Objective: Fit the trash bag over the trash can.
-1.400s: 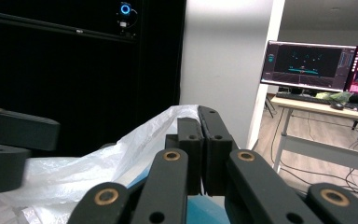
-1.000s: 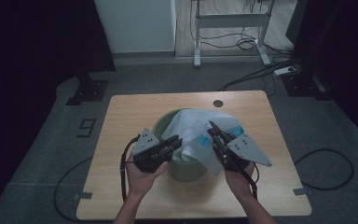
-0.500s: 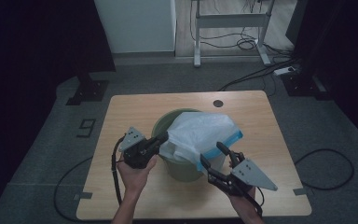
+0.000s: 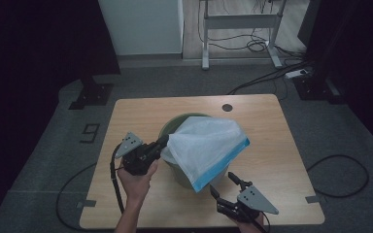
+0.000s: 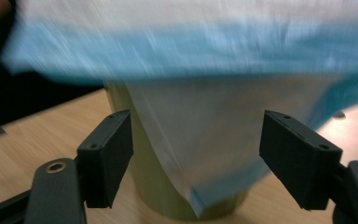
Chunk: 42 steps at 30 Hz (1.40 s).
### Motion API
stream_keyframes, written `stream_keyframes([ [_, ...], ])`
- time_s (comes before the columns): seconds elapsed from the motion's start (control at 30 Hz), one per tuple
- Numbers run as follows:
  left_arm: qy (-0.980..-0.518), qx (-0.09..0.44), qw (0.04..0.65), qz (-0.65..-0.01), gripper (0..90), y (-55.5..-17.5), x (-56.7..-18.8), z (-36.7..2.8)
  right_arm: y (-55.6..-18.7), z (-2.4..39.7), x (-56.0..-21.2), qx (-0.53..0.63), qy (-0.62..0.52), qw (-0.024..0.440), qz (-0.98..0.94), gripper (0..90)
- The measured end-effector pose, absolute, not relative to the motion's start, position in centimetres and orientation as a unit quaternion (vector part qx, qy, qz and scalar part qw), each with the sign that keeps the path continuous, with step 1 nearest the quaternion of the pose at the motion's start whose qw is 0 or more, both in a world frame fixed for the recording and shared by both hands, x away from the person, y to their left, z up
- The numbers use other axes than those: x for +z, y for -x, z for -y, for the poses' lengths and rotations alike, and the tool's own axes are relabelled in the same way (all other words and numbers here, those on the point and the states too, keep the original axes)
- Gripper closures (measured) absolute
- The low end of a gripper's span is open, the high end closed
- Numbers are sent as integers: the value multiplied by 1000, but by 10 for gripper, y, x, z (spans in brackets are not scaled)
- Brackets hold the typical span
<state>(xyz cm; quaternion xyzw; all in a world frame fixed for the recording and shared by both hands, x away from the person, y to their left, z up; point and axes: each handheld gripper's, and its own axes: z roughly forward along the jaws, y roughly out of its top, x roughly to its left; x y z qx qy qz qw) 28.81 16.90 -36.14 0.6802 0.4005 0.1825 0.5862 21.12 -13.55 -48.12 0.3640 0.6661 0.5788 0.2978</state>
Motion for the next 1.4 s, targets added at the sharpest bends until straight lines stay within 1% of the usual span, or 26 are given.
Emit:
stream_keyframes([
  [0.13,-674,177,594,-402,900,-288,-361,-172,-220,125,-495,554,-370,317,-675,234],
  [0.17,-674,175,595,-402,899,-287,-361,-172,-223,122,-497,547,-373,321,-677,247],
  [0.2,-673,174,596,-402,899,-287,-360,-173,-226,120,-500,539,-377,329,-678,281],
  [0.23,-672,174,597,-401,899,-286,-360,-174,-229,118,-502,528,-381,342,-678,333],
  [0.27,-673,172,598,-400,899,-286,-360,-175,-231,118,-503,526,-383,344,-677,403],
  [0.3,-672,171,600,-400,899,-285,-360,-176,-234,119,-504,527,-383,345,-675,527],
  [0.33,-670,170,602,-400,899,-284,-360,-178,-236,120,-504,524,-386,348,-675,622],
  [0.37,-668,168,604,-400,899,-284,-360,-180,-238,122,-503,518,-392,353,-674,693],
  [0.47,-663,167,610,-400,899,-282,-360,-186,-240,132,-498,511,-406,370,-661,821],
  [0.53,-661,164,613,-400,899,-280,-360,-190,-242,140,-492,514,-413,376,-651,864],
  [0.6,-659,163,614,-403,899,-280,-362,-193,-246,150,-483,516,-417,382,-644,879],
  [0.77,-655,163,614,-410,899,-279,-366,-199,-260,171,-456,530,-426,391,-620,883],
  [0.97,-654,163,612,-413,899,-281,-370,-204,-272,186,-435,544,-435,389,-602,884],
  [1.2,-658,167,607,-413,899,-278,-372,-210,-294,196,-415,538,-441,391,-602,884],
  [1.4,-657,165,604,-420,898,-277,-376,-220,-318,202,-407,516,-454,396,-608,884],
])
